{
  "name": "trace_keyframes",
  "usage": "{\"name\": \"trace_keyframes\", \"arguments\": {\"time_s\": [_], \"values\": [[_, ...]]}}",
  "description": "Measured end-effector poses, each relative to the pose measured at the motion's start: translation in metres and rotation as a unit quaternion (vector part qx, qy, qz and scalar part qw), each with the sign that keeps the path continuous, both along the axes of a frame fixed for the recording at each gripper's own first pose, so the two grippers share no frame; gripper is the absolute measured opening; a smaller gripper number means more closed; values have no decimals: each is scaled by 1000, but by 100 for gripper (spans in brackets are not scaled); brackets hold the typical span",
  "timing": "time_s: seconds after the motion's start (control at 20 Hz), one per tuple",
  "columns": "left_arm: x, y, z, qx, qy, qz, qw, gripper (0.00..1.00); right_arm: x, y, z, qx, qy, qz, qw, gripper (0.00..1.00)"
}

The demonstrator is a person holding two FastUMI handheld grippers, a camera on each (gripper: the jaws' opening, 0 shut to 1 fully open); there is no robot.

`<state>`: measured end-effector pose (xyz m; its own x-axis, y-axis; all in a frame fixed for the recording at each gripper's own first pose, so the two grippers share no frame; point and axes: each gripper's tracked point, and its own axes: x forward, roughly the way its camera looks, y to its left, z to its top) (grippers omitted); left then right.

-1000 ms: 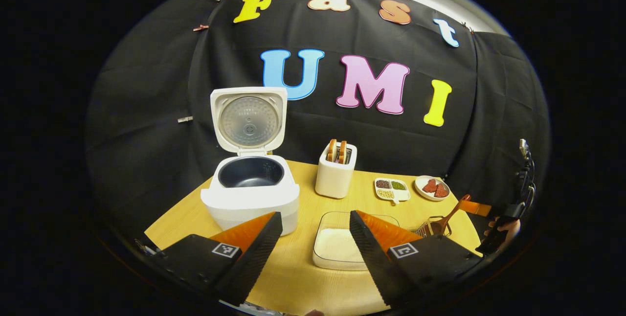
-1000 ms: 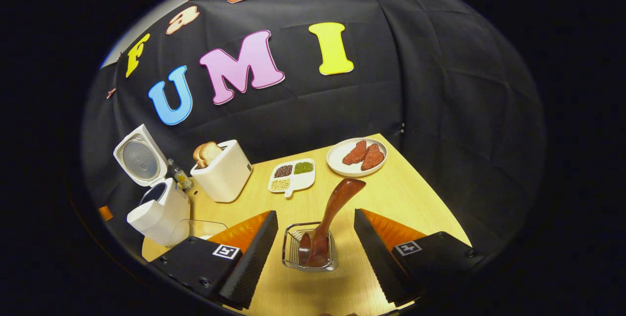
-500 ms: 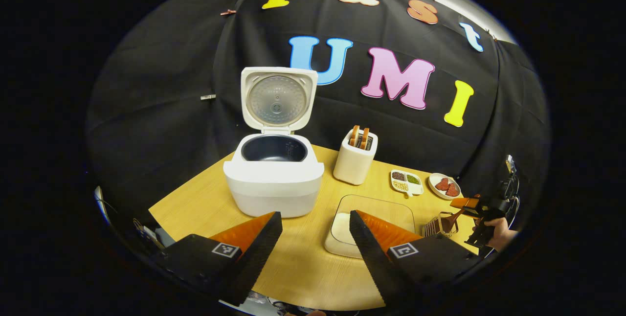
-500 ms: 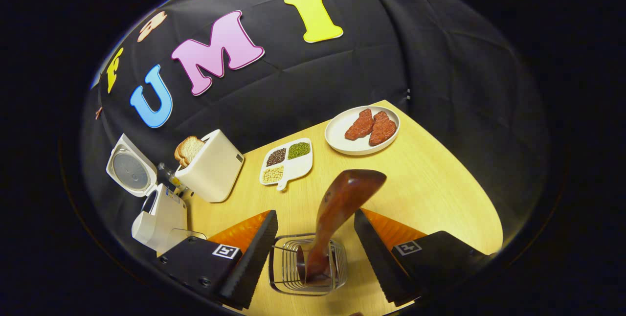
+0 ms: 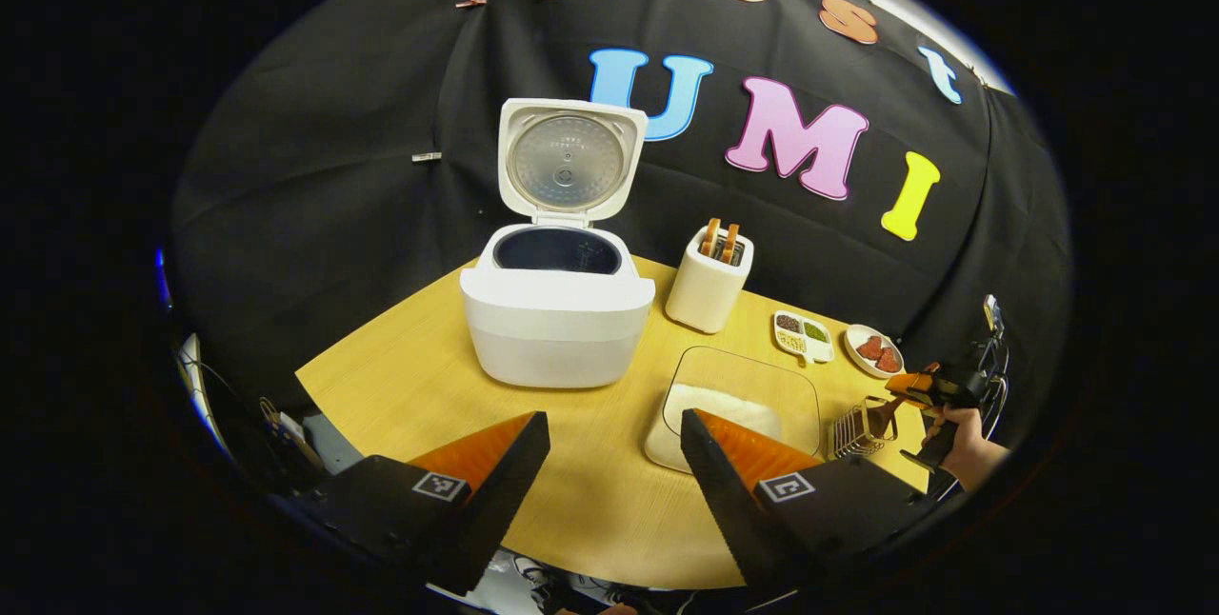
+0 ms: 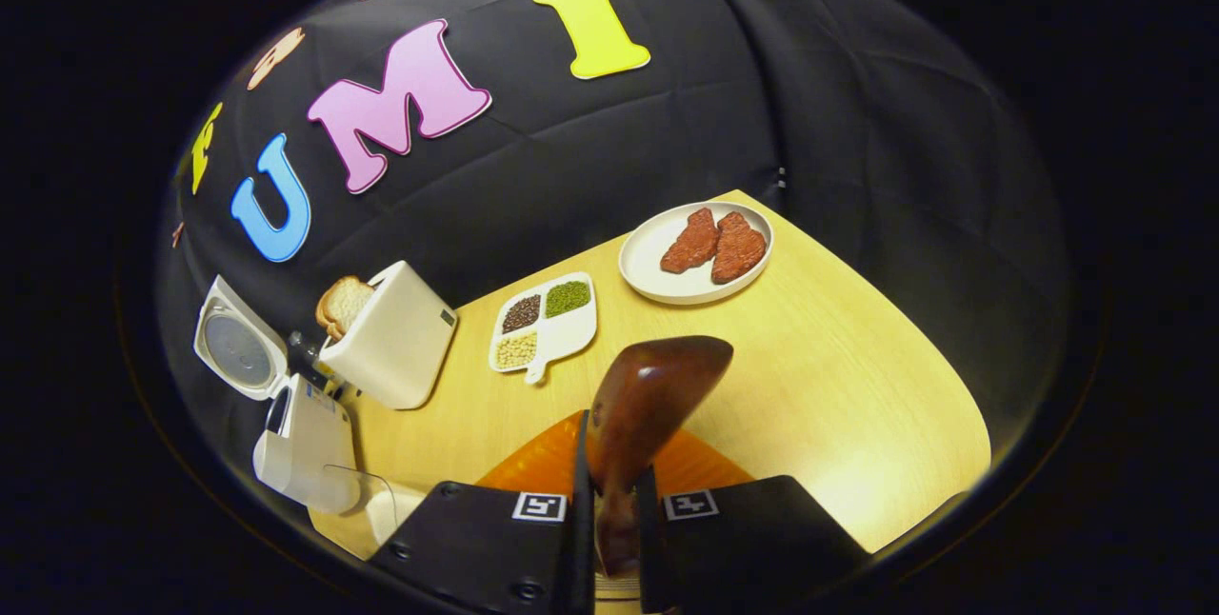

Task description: Close the left gripper, press the button to open the rice cooker; take a wooden spoon from the chopstick holder with the right hand, scoop a spoonful of rice and pour it into the rice cooker, then put the wooden spoon back into the chopstick holder.

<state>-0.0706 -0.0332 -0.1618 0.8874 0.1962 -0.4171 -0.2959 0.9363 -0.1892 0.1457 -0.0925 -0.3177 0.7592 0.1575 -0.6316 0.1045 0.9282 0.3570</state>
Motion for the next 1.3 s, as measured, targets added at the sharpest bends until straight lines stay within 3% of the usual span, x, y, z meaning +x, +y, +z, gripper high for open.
{"name": "trace_keyframes", "arguments": {"time_s": [0.35, 0.6, 0.95, 1.3], "values": [[9, -10, 1, -1, -8, -59, 998, 96, -14, 2, 49, -25, -30, 0, 999, 19], [14, 17, 11, 5, -27, -91, 996, 96, -24, 19, 107, -62, -70, -4, 996, 19], [20, 61, 18, 3, -53, -125, 991, 96, -37, 82, 164, -50, -109, -13, 993, 19], [18, 93, 5, -25, -46, -147, 988, 96, -54, 158, 171, -33, -112, 10, 993, 19]]}}
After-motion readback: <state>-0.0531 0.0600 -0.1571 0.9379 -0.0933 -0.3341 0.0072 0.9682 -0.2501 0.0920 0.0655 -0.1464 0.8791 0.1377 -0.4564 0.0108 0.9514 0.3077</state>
